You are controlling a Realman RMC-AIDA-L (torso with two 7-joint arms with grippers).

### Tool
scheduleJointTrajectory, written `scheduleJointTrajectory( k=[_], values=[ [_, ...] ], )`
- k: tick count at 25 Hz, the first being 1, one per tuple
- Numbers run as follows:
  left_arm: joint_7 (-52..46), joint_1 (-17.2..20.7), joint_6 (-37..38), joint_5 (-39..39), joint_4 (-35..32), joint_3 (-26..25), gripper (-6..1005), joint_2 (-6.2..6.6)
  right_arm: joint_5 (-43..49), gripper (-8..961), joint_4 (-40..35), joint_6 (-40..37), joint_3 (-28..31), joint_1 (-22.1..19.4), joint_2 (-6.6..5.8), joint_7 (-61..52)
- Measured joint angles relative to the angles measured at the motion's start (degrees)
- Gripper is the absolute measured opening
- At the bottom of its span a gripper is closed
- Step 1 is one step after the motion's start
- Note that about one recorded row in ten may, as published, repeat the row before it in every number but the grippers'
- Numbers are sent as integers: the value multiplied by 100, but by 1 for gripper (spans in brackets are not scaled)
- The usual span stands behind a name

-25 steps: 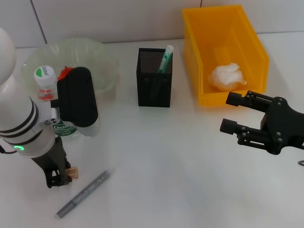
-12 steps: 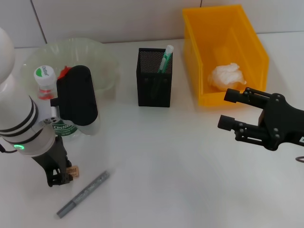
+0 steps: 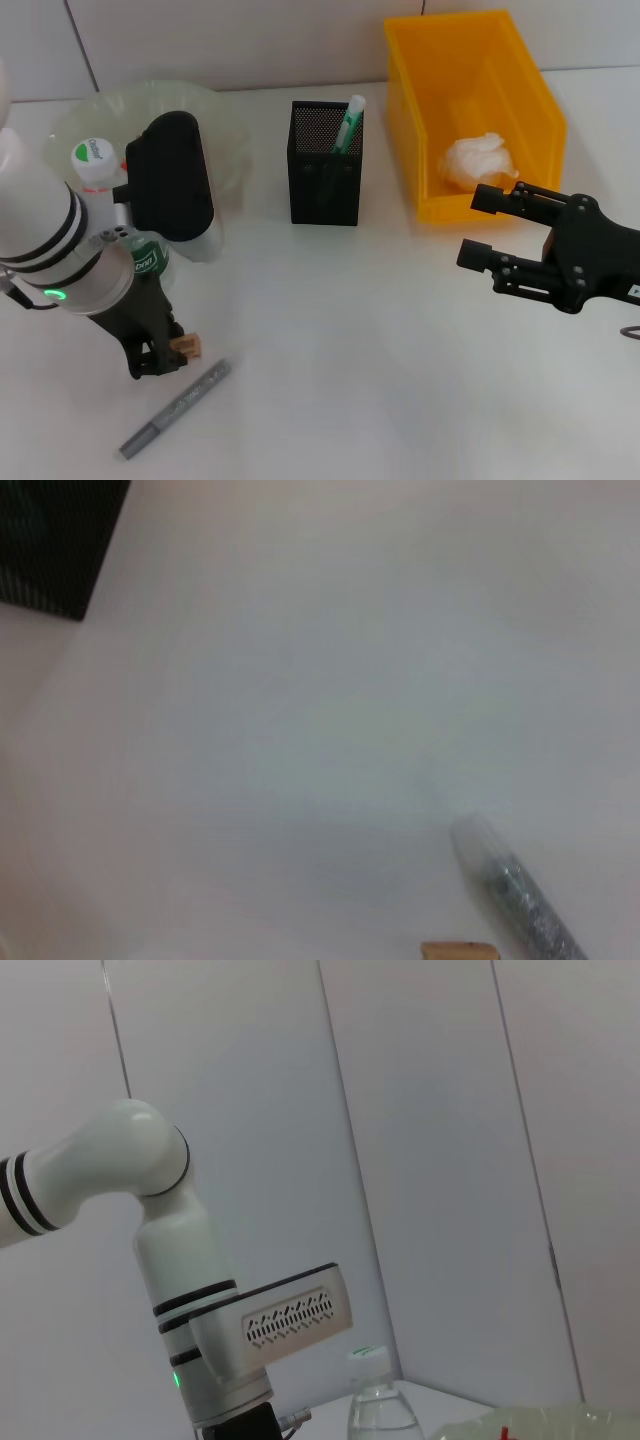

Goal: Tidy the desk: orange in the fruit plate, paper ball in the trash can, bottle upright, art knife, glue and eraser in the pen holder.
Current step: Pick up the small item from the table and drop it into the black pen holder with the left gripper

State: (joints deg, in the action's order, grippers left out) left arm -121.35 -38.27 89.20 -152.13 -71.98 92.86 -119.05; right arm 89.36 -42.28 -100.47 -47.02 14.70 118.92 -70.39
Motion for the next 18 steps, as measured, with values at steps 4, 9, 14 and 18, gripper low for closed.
scheduleJointTrajectory(
  k=[4,9,14,18],
  values=[
    [19,0,0,62,-22,-47,293,3,2,724,0,10,2,4,0,-1],
    [85,2,7,320,-134,-171,296,13,13,724,22,11,68,3,0,0],
    [93,46,8,784,-500,-279,299,25,16,724,63,11,81,5,-4,0],
    [94,69,6,1037,-711,-351,301,34,16,724,64,11,81,-12,-6,0]
  ],
)
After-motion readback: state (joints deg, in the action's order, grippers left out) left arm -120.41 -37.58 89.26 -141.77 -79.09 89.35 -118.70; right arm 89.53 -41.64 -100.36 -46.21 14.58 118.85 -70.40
